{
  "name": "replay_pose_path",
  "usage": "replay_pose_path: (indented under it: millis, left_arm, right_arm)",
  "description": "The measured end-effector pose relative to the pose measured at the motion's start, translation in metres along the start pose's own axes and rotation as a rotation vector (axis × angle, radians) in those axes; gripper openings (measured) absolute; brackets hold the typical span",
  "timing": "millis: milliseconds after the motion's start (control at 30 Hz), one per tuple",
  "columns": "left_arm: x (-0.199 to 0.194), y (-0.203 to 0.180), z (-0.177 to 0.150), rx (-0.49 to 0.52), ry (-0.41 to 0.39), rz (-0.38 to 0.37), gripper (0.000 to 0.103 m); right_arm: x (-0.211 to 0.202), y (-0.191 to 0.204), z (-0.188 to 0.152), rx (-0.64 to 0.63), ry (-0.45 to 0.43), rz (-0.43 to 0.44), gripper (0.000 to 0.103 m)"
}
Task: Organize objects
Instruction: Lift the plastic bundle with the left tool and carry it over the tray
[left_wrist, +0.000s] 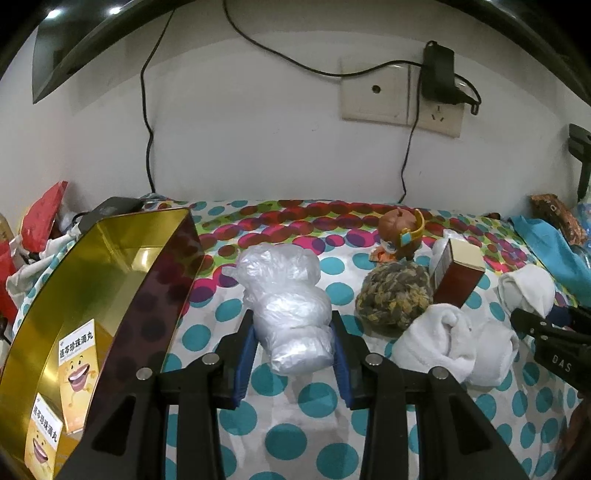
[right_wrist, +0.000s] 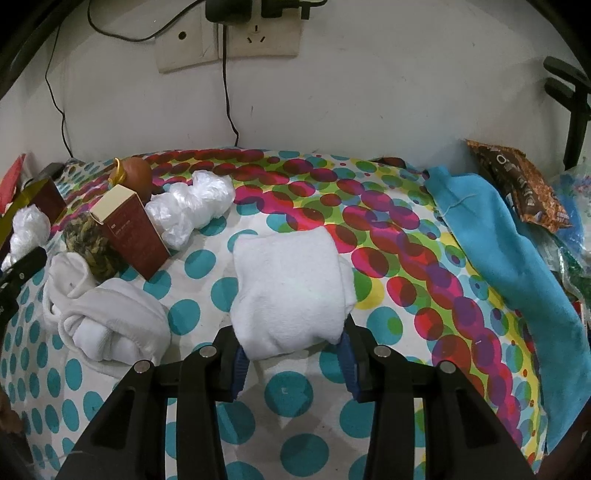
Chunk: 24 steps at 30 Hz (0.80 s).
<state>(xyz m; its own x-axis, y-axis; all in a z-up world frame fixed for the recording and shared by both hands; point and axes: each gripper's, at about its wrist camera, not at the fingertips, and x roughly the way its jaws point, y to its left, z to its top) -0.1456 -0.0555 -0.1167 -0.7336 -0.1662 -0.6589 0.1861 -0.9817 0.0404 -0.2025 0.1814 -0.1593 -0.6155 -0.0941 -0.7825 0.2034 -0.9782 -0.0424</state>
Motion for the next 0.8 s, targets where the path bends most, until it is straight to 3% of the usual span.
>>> replay_pose_path:
  millis: [100,367,600,800]
  left_arm:
    - [-0.003,0.001,-0.001,0.002,-0.01,0.025,0.037]
    - [-0.023,0.02,-0.016,0.029,0.051,0.051,0.037]
    - [-0.074,0.061,-0.018,-0.028,0.012,0.028,0.037]
    - [-0.097,0.091,-0.019,-0.043,-0.038,0.104,0.037]
  right_arm:
    - [0.0,0.0,0.001,0.0,0.0,-0.001,0.039]
    - [0.001,0.0,0.004,-0.006,0.0,-0.007,0.04]
    - [0.0,0.001,0.004,-0.007,0.0,-0.007,0.041]
    - [0.0,0.001,0.004,-0.006,0.0,-0.006,0.042]
